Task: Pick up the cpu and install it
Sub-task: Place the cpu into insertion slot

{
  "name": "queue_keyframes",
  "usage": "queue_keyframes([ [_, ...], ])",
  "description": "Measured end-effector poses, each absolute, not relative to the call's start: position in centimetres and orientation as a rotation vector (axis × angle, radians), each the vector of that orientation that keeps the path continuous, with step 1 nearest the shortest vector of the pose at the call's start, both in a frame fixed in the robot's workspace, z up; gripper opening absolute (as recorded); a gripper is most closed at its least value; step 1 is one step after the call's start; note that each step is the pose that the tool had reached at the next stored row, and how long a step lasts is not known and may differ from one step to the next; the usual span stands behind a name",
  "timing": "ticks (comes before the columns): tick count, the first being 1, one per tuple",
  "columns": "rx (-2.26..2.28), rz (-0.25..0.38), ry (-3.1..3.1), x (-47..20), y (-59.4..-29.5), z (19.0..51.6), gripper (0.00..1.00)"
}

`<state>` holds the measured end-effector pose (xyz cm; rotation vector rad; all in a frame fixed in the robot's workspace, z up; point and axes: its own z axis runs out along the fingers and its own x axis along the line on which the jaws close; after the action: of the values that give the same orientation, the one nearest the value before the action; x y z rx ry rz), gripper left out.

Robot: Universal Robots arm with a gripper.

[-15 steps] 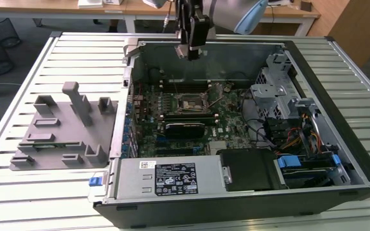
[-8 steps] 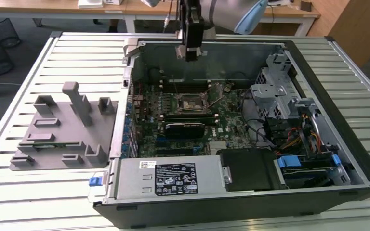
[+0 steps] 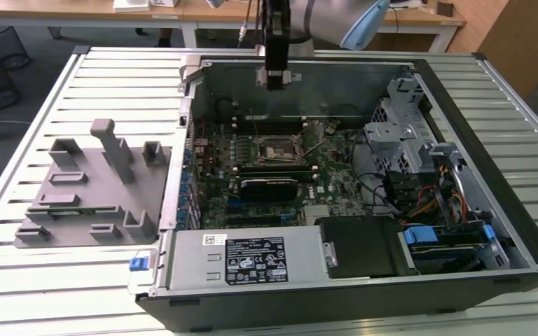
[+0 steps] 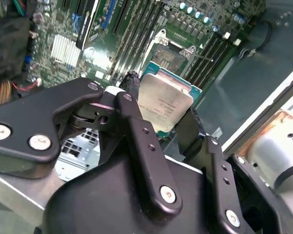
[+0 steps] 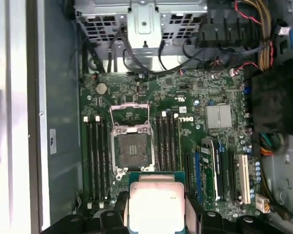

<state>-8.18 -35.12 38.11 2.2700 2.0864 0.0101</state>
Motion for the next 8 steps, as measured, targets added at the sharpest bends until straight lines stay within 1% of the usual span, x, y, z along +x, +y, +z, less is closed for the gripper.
queue_keyframes([
  [8, 2.273, 0.021, 2.097, -8.04, -34.97, 37.61, 0.54],
])
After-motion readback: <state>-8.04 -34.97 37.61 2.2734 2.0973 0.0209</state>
